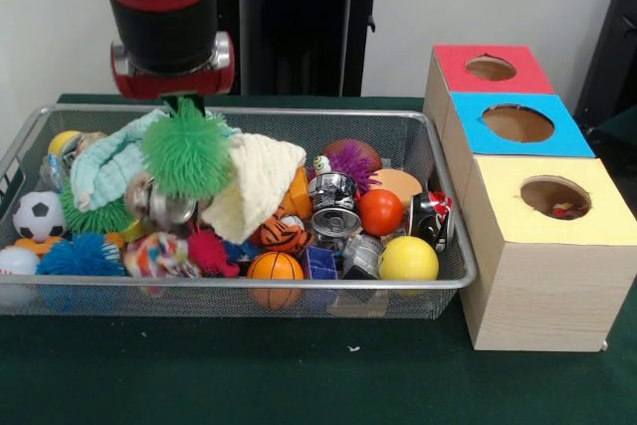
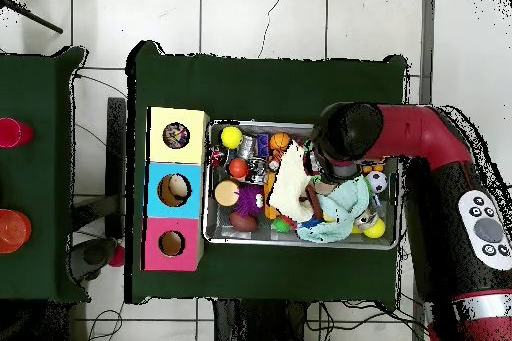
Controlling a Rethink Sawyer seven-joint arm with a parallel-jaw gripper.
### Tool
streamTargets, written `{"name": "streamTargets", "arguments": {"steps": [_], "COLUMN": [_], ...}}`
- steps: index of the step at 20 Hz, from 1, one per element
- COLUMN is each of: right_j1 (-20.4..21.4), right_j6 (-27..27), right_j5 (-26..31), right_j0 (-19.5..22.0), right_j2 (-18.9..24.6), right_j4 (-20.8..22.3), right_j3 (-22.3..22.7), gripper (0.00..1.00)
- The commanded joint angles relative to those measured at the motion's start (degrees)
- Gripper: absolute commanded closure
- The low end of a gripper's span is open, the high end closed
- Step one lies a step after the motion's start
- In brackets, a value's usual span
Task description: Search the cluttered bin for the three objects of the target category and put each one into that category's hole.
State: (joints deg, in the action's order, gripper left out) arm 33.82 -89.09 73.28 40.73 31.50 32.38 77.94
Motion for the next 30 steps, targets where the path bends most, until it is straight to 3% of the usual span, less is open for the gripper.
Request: {"name": "streamTargets", "arguments": {"steps": [1, 4, 8, 11, 12, 18, 22, 25, 28, 30], "right_j1": [1.3, 0.3, -2.1, -2.7, -2.3, -2.8, -1.3, -0.5, 0.1, 0.2], "right_j6": [12.4, 8.2, -0.6, -2.0, -0.4, -1.7, -1.6, 2.0, 9.0, 11.0], "right_j5": [-2.5, -7.7, -16.5, -19.1, -18.4, -18.4, -19.2, -17.5, -16.3, -14.2], "right_j0": [3.2, 4.9, 7.9, 8.0, 7.2, 5.3, 5.0, 4.2, 3.3, 2.7], "right_j2": [6.8, 7.9, 9.9, 8.8, 7.6, 5.3, 5.0, 4.5, 4.8, 4.3], "right_j4": [-6.2, -9.2, -16.7, -17.8, -17.4, -17.0, -16.2, -13.3, -8.4, -6.5], "right_j3": [6.0, 8.4, 12.5, 13.2, 12.6, 11.3, 13.2, 12.4, 9.4, 7.4], "gripper": [1.00, 1.00, 1.00, 1.00, 0.00, 0.00, 0.00, 0.00, 0.00, 0.00]}}
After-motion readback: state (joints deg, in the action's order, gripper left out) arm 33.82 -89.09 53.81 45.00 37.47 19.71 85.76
